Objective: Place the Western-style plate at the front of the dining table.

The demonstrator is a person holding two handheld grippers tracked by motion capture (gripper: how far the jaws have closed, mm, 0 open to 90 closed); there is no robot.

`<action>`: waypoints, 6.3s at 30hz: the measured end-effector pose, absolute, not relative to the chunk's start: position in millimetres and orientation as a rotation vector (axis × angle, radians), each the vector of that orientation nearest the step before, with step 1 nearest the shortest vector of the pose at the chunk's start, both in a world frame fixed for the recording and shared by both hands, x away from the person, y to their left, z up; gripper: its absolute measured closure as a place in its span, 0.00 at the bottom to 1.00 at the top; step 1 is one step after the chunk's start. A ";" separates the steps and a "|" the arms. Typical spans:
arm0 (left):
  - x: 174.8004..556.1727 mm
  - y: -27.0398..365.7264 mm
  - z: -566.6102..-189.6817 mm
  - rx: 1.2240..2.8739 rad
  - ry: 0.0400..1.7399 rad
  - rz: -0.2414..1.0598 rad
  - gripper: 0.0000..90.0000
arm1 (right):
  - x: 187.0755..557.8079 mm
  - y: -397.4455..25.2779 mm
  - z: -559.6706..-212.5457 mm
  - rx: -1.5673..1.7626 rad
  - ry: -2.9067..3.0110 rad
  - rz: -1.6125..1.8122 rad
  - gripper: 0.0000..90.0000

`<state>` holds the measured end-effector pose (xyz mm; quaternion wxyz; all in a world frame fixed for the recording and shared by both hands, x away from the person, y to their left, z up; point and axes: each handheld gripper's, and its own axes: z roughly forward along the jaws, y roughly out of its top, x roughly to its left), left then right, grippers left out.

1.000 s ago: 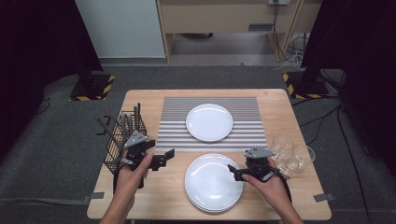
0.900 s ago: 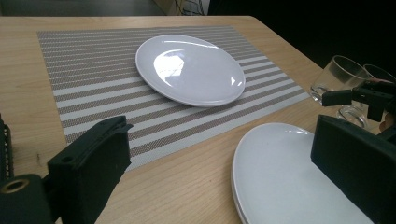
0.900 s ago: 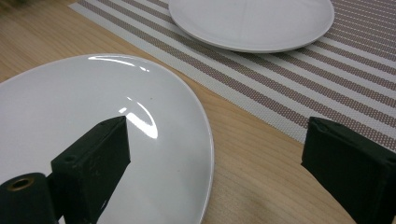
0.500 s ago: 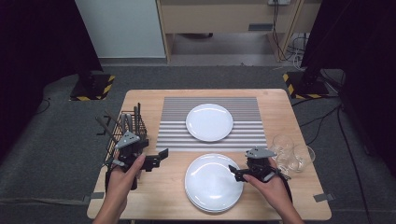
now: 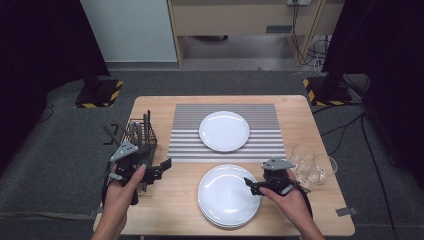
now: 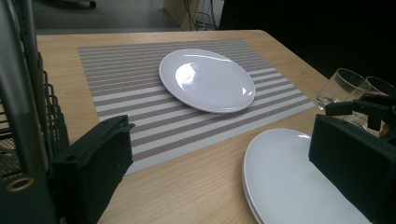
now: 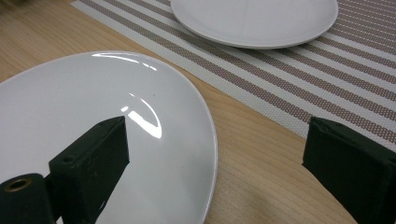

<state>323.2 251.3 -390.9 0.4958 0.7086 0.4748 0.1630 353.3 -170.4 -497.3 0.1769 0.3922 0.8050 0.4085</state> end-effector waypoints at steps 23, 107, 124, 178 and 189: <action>318.5 291.8 -388.1 1.649 1.226 0.466 0.08 | 352.6 -165.1 -500.3 1.091 2.311 1.147 0.08; 373.4 361.9 -396.8 1.501 1.503 0.638 0.50 | 349.9 -164.5 -501.4 1.078 2.319 1.135 0.08; 374.8 365.6 -400.3 1.509 1.500 0.649 0.62 | 348.6 -164.8 -501.9 1.066 2.319 1.118 0.08; 347.8 366.4 -344.4 1.394 1.368 0.620 0.93 | 351.3 -167.8 -502.2 1.097 2.309 1.135 0.08; 341.8 367.5 -335.1 1.383 1.354 0.618 0.93 | 351.1 -167.3 -502.2 1.098 2.310 1.139 0.09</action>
